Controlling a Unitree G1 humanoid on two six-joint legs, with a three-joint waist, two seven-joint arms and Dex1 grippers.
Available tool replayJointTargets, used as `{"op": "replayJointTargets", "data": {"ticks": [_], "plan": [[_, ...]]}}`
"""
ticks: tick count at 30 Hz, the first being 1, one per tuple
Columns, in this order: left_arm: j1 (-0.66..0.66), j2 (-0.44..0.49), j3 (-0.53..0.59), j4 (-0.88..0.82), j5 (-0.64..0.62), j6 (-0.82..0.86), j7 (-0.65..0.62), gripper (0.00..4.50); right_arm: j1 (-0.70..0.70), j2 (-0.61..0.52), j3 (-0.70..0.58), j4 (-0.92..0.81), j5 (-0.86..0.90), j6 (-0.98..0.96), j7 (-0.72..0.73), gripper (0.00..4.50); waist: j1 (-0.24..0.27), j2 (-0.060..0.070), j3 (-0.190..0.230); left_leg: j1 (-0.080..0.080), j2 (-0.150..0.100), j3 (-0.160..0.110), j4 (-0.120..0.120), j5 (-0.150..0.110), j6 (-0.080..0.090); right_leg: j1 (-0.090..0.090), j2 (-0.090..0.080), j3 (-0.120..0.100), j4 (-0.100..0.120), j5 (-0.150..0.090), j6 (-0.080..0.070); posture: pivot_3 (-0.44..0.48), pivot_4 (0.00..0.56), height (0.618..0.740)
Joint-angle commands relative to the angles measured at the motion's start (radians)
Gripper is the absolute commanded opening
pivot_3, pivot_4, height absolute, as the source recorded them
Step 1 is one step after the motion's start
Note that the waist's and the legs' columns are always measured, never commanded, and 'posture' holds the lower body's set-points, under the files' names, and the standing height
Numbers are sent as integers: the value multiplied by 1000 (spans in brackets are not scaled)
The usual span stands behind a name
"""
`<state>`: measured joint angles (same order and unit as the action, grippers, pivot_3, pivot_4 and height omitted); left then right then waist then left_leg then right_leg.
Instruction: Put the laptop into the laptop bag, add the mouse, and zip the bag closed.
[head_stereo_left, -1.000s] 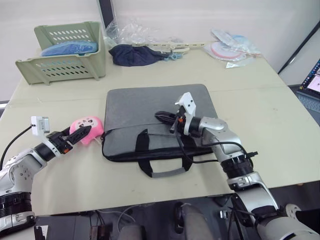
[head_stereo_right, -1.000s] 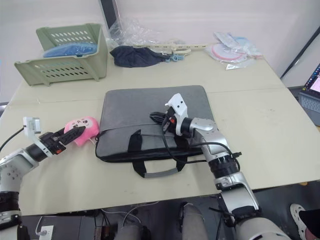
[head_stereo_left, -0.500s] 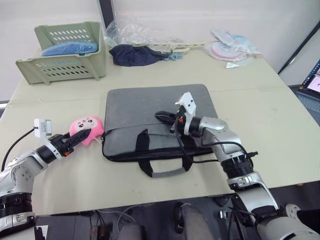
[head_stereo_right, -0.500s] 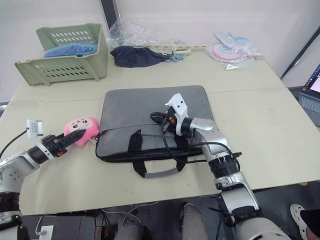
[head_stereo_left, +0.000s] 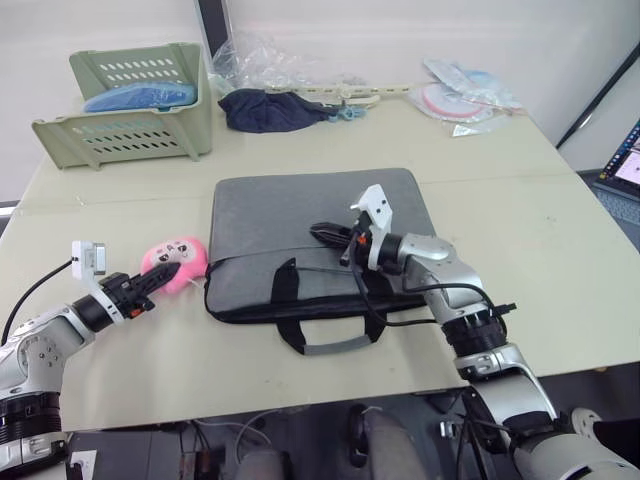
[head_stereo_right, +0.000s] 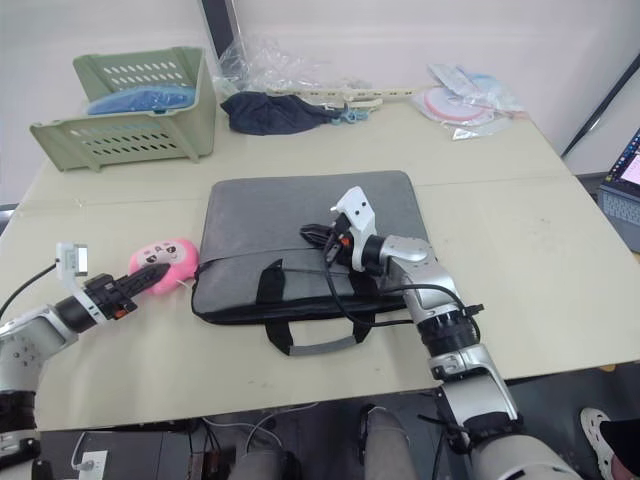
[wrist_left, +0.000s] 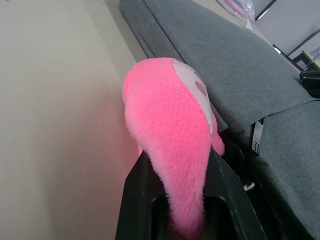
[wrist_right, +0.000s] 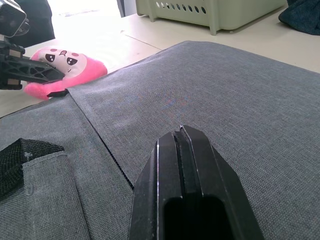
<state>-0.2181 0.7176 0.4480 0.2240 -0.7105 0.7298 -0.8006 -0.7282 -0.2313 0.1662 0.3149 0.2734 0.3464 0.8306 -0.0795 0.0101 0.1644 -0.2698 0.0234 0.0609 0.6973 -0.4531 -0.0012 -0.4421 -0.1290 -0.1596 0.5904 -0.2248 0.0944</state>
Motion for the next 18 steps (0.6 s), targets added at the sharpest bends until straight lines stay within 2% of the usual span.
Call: {"op": "replayJointTargets", "data": {"ticks": [1,8,18], "plan": [[24,3,17,-67,-21,30,5,17,45,-5,29,46,-35,40,0,0,0,0,0,0,0,0,0,0,0,0,0,0,0,0,0,0,150,740],[172,45,131,-168,-82,111,-18,17,53,0,33,45,-38,40,0,0,-1,1,0,0,1,0,-1,0,0,0,0,0,0,0,0,0,150,740],[342,64,210,-304,-147,191,-23,17,44,11,39,72,-42,30,7,0,0,2,1,1,4,0,-2,-2,-3,0,2,0,-1,-1,-2,0,150,740]]}}
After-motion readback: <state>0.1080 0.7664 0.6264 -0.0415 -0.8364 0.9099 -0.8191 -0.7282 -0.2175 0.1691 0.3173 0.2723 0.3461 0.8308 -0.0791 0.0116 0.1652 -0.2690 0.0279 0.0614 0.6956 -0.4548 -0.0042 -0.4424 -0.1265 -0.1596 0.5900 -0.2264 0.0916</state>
